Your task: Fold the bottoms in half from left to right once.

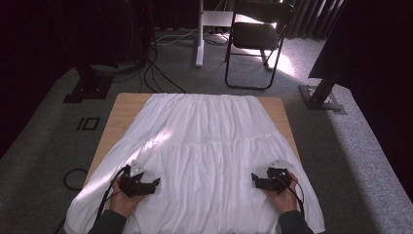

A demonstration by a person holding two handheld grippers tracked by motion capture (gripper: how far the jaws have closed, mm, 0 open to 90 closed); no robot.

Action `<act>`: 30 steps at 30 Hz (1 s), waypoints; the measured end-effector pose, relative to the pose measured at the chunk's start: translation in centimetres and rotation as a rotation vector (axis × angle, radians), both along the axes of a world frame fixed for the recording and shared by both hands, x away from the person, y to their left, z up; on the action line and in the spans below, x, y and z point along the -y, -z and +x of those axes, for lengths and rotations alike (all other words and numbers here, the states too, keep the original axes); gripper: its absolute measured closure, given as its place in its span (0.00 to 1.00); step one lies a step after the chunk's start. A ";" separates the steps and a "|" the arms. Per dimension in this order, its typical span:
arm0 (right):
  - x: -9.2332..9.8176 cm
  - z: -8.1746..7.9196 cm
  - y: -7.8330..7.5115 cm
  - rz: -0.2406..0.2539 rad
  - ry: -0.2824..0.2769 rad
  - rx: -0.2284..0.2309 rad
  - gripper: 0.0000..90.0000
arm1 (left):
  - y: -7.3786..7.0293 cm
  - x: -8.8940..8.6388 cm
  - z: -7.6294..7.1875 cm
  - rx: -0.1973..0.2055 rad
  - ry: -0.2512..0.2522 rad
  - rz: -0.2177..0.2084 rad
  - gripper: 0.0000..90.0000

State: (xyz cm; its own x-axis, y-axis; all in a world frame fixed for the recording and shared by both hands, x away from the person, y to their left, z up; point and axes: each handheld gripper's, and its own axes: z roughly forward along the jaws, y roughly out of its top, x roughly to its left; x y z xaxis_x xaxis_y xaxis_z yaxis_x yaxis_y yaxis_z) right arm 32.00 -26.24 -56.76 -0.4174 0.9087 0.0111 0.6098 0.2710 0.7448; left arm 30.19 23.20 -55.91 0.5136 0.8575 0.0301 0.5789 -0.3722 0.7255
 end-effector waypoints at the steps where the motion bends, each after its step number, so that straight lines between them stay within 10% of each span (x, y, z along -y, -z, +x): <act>1: 0.0 0.0 0.0 0.000 0.000 0.000 0.16 | 0.0 0.0 0.0 0.003 -0.008 -0.002 0.21; 8: 0.0 0.0 0.0 0.000 0.000 0.001 0.17 | -0.4 0.0 -0.4 0.014 -0.028 0.016 0.28; 14: 0.0 0.0 0.0 0.000 0.000 0.002 0.17 | -3.5 -1.2 -1.6 0.129 -0.034 -0.062 0.28; 17: 0.0 -0.1 0.0 -0.001 0.001 0.002 0.17 | -5.5 -2.4 -2.2 0.186 -0.070 0.029 0.31; 24: 0.0 -0.1 0.0 -0.001 0.003 0.002 0.17 | -6.6 -8.7 -1.7 0.164 -0.228 0.089 0.60; 30: 0.0 -0.1 0.0 -0.001 0.003 0.002 0.17 | -2.8 -12.3 0.2 0.025 -0.281 0.037 0.28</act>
